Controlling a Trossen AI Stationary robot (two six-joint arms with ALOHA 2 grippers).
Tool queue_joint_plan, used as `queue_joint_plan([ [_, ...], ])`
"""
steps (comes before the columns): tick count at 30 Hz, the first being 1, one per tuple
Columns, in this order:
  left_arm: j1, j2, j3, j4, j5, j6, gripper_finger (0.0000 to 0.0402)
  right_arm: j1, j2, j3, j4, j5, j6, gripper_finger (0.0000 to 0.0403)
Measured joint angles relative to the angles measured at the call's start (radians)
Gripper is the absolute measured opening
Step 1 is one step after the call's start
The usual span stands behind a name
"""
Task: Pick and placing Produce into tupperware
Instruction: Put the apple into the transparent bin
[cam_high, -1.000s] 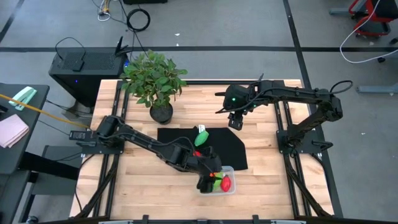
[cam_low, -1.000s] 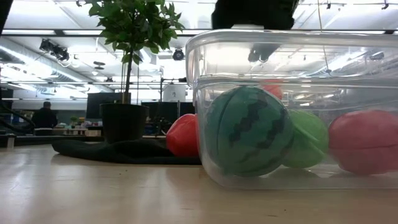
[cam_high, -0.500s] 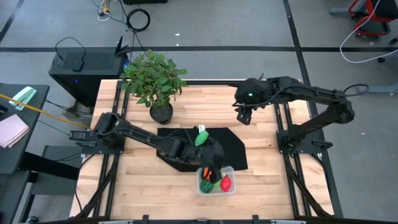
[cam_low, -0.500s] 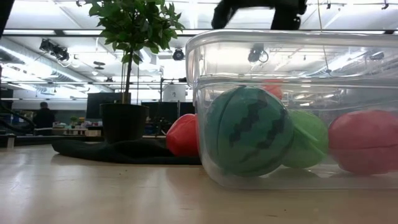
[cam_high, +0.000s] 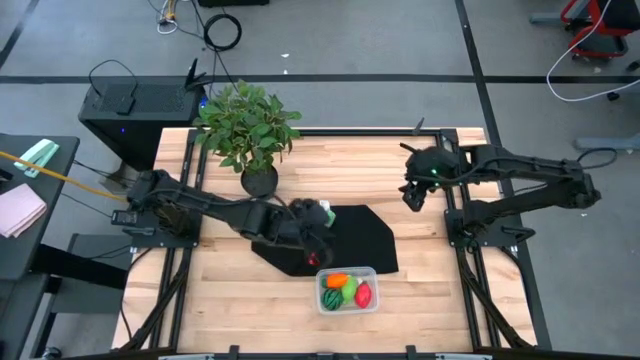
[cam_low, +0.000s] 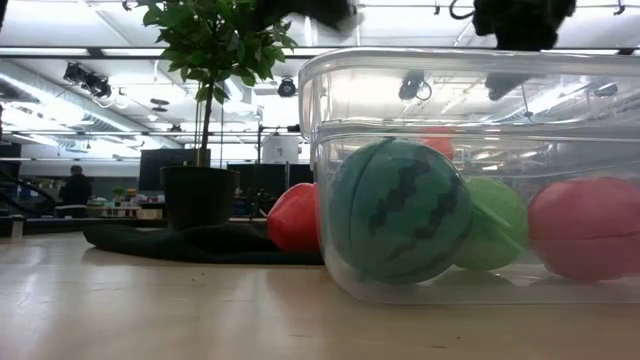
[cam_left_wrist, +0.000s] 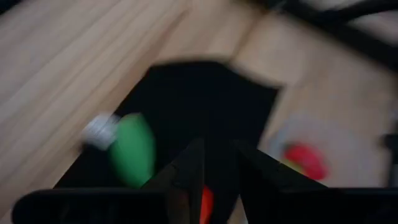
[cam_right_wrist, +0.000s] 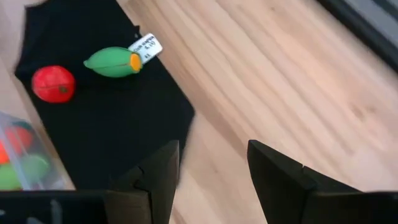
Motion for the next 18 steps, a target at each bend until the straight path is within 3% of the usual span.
queue_joint_plan([
  [4,-0.015,-0.001,-0.001,-0.185,-0.022,-0.162,0.0102,0.026,-0.048,-0.083,0.092,-0.001,0.070,0.0197],
  [9,-0.007,0.010,0.000,-0.198,0.032,-0.193,0.0135,0.068,-0.037,-0.129,0.216,-0.002,0.111,0.0197],
  [18,0.035,0.072,0.000,-0.230,0.140,-0.246,0.0269,0.177,0.018,-0.130,0.312,-0.001,0.258,0.0197],
])
